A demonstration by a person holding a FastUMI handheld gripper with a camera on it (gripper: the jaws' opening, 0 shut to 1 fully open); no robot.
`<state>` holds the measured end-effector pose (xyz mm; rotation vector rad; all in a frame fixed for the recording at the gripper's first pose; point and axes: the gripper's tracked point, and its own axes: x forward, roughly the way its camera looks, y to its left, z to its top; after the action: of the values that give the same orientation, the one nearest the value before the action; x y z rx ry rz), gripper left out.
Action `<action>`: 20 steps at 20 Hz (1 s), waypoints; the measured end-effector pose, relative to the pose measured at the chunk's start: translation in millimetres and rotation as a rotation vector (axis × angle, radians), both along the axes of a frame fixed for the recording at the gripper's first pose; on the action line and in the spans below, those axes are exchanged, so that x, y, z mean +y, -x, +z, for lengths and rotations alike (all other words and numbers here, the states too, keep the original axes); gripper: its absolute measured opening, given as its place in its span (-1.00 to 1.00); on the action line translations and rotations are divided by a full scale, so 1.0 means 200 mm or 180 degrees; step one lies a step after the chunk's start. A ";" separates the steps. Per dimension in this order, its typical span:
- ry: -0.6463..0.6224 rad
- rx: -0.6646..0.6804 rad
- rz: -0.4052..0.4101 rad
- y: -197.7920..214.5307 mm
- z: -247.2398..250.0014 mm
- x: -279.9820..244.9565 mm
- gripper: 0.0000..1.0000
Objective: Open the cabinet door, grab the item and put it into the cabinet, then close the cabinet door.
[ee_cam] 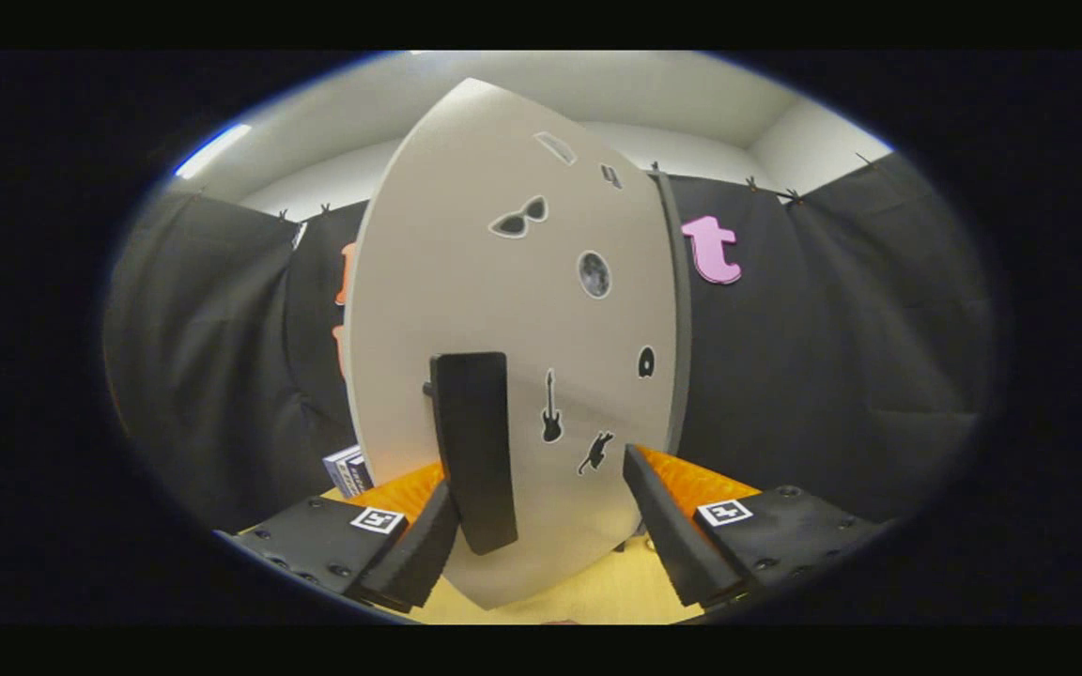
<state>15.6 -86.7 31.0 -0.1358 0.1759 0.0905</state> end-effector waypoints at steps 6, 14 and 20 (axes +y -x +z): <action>0.0208 -0.0176 -0.0592 -0.13 -0.02 0.18 0.95; 0.0102 -0.0281 -0.1089 -0.16 -0.05 0.22 0.95; -0.0155 -0.0140 -0.0753 -0.06 -0.08 0.29 0.96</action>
<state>26.8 -28.4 15.6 -0.0676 0.1447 -0.1438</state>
